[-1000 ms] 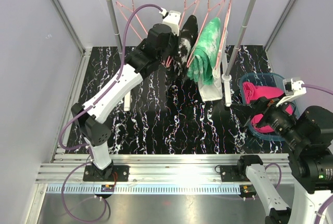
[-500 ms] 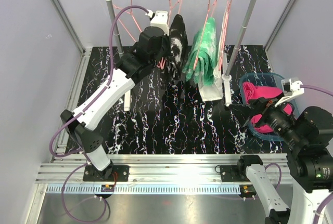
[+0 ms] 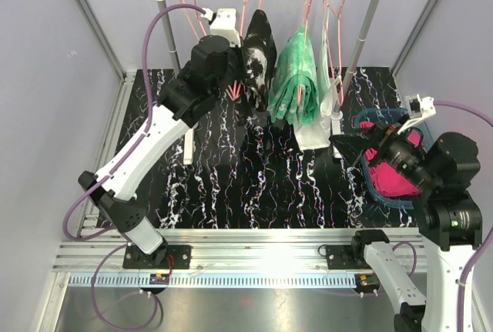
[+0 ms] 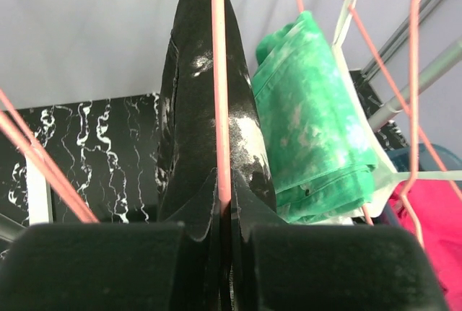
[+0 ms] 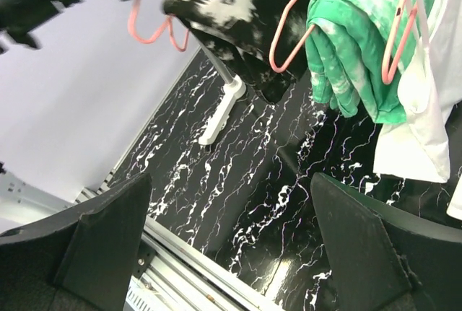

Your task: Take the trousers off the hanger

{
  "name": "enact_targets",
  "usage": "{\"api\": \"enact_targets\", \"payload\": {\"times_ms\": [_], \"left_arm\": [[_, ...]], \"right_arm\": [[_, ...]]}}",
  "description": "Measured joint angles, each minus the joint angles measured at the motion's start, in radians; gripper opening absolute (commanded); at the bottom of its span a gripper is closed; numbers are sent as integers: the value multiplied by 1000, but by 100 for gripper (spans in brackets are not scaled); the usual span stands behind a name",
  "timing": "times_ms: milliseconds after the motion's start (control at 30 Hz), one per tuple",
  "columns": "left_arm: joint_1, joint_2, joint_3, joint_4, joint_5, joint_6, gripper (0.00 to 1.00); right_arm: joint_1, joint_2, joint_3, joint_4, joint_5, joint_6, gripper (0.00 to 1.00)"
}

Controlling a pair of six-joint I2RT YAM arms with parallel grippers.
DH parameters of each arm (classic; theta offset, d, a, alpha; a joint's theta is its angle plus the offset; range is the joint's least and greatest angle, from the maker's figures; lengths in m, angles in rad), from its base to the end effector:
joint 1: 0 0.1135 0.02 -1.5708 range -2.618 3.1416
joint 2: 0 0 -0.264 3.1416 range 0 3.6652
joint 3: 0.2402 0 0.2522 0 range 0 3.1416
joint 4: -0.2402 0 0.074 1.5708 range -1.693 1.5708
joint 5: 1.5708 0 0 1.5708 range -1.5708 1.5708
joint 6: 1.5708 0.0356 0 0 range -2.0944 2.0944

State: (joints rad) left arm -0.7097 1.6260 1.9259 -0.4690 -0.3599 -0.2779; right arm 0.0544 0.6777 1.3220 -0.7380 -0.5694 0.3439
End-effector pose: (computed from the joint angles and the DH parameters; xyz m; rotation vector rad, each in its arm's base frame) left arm 0.2787 -0.2229 0.4887 0.1110 1.7433 -0.4139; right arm 0.0765 0.0234 0.4644 -0.1971 1.6966 0.7707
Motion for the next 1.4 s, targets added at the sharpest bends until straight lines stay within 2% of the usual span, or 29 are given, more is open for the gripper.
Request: {"api": "enact_targets", "payload": {"times_ms": [267, 367, 467, 600, 700, 867, 967, 1200, 1400], "left_arm": [[-1, -83, -11, 13, 20, -23, 0], [-2, -126, -48, 7, 28, -66, 0], [-5, -180, -98, -26, 39, -125, 0], [-33, -253, -150, -95, 32, -206, 0], [-70, -300, -162, -162, 19, -259, 0], [-116, -347, -161, -237, -5, -332, 0], [-127, -359, -161, -251, -17, -365, 0], [-159, -393, -161, -258, -34, -454, 0], [-185, -399, -161, -255, -32, -488, 0]], "right_arm": [[3, 91, 18, 13, -1, -38, 99], [41, 134, 58, 5, 1, -82, 99], [134, 206, 129, -10, 34, -138, 100], [322, 310, 219, -23, 145, -233, 100], [421, 349, 225, -10, 208, -291, 99], [584, 317, 107, 121, 306, -355, 99], [723, 312, 53, 199, 396, -383, 99], [1049, 339, -143, 549, 782, -485, 100], [1112, 456, -186, 790, 1023, -598, 98]]}}
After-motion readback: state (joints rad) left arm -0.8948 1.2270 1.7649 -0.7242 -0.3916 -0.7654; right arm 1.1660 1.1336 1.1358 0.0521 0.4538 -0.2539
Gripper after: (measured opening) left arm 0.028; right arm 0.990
